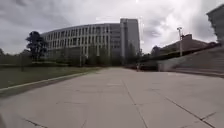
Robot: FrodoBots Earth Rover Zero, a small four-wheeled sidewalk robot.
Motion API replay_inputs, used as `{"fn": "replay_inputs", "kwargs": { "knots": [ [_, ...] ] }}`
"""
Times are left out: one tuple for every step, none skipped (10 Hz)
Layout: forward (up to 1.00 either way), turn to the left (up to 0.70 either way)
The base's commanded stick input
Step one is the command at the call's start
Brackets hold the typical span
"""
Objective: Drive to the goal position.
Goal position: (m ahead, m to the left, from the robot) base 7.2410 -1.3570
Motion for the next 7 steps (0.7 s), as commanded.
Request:
{"fn": "replay_inputs", "kwargs": {
  "knots": [
    [1.0,0.0],
    [1.0,0.0],
    [1.0,0.0],
    [1.0,0.0],
    [1.0,0.0],
    [1.0,0.0],
    [1.0,-0.24]
  ]
}}
